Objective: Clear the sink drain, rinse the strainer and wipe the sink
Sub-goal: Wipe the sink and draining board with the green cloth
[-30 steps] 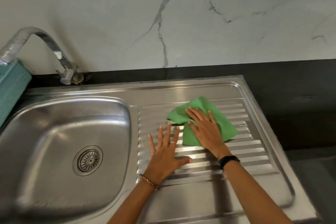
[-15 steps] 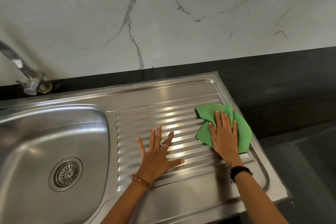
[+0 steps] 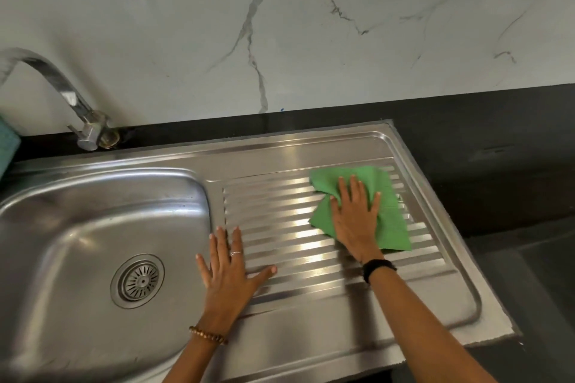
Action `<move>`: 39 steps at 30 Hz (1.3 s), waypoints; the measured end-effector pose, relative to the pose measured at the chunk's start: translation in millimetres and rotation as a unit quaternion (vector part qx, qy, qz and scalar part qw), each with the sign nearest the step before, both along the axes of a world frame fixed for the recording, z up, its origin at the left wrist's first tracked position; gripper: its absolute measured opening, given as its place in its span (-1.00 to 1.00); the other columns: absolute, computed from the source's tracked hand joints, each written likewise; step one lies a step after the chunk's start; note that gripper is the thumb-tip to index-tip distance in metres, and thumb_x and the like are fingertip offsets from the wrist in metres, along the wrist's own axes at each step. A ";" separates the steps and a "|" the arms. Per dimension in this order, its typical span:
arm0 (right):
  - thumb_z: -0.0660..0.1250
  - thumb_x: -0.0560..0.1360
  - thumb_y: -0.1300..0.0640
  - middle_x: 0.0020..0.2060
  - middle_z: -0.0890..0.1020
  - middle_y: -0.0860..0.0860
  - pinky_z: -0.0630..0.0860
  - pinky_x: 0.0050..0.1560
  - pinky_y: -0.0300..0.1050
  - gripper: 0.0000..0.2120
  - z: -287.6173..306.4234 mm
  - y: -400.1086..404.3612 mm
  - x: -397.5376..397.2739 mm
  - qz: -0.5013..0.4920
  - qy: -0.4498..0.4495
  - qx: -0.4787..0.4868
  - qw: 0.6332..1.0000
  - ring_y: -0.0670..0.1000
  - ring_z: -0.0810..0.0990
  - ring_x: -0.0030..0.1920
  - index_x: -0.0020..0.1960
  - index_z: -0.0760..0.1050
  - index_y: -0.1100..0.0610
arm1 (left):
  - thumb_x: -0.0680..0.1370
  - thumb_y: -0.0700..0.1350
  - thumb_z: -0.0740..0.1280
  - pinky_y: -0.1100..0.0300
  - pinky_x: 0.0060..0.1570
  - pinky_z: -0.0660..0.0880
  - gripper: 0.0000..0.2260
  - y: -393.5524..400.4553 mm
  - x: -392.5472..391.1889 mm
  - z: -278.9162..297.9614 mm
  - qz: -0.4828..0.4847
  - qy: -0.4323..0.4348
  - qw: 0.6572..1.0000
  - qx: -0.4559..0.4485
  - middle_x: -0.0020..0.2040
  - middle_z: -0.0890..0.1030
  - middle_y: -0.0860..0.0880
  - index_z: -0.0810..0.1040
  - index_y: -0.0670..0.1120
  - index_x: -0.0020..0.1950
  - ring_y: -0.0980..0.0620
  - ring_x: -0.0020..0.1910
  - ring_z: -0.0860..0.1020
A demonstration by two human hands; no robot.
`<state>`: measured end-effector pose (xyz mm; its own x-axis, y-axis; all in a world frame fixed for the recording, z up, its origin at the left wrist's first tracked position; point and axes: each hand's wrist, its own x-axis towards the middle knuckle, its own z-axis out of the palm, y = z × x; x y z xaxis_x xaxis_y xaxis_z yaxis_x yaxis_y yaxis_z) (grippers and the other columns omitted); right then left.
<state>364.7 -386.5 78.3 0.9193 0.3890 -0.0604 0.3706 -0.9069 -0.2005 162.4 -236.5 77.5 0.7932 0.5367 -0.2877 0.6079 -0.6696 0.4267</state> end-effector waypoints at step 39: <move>-0.08 0.63 -0.04 0.54 0.07 0.02 -0.14 0.51 0.06 -0.49 0.2 -79.7 42.2 0.011 -0.003 0.021 1.000 0.00 0.01 0.53 0.53 -0.05 0.07 | 0.28 0.43 -0.39 -0.12 0.36 -0.44 -0.29 -58.4 22.7 2.0 -0.170 0.005 0.980 0.099 0.43 -0.42 0.02 -0.38 0.21 0.38 -0.03 0.45 -0.36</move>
<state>406.9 -466.2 78.5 0.9110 0.4107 -0.0371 0.3913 -0.8893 -0.2366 185.1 -295.0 79.5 0.9336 0.2879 -0.2132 0.3387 -0.9032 0.2636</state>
